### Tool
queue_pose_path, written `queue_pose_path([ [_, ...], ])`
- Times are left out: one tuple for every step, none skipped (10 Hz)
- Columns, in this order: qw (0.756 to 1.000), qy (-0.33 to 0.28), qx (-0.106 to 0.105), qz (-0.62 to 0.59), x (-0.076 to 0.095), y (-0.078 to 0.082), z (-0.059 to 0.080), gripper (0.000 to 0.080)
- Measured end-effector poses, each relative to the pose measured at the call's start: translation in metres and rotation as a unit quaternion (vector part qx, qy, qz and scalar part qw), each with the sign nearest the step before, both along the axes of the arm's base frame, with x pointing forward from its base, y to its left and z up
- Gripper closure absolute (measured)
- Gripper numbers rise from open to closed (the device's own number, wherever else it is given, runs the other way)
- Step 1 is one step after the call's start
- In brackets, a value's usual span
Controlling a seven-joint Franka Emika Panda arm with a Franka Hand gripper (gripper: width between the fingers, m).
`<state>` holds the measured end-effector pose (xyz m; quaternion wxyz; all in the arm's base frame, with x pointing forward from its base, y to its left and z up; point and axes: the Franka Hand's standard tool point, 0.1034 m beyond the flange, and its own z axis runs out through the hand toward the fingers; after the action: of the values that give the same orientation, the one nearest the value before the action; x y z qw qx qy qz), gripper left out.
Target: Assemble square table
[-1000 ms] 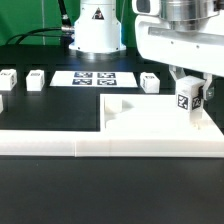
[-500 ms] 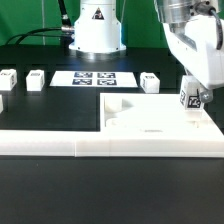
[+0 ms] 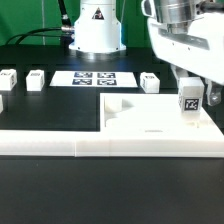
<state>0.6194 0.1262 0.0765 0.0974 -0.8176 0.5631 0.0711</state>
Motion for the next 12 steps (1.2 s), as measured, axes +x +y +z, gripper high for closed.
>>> queue_pose_path([
  [0.995, -0.010, -0.017, 0.097, -0.002, 0.000, 0.002, 0.0157],
  [0.994, -0.015, -0.015, 0.110, -0.002, 0.001, 0.001, 0.0157],
  [0.987, -0.026, -0.014, 0.157, -0.002, 0.000, 0.001, 0.0151],
  [0.980, -0.034, -0.014, 0.196, -0.002, 0.000, 0.001, 0.0151],
  [0.967, -0.044, -0.016, 0.251, -0.001, -0.003, 0.001, 0.0150],
  [0.945, -0.057, -0.024, 0.320, 0.003, -0.011, 0.002, 0.0150],
  [0.925, -0.070, -0.030, 0.373, 0.007, -0.012, 0.004, 0.0150],
  [0.907, -0.078, -0.031, 0.412, 0.008, -0.008, 0.004, 0.0150],
  [0.876, -0.093, -0.037, 0.472, 0.009, -0.007, 0.003, 0.0150],
  [0.850, -0.105, -0.039, 0.515, 0.010, -0.007, 0.002, 0.0150],
  [0.846, -0.107, -0.038, 0.520, 0.010, -0.007, 0.002, 0.0150],
  [0.855, -0.104, -0.038, 0.507, 0.010, -0.007, 0.002, 0.0177],
])
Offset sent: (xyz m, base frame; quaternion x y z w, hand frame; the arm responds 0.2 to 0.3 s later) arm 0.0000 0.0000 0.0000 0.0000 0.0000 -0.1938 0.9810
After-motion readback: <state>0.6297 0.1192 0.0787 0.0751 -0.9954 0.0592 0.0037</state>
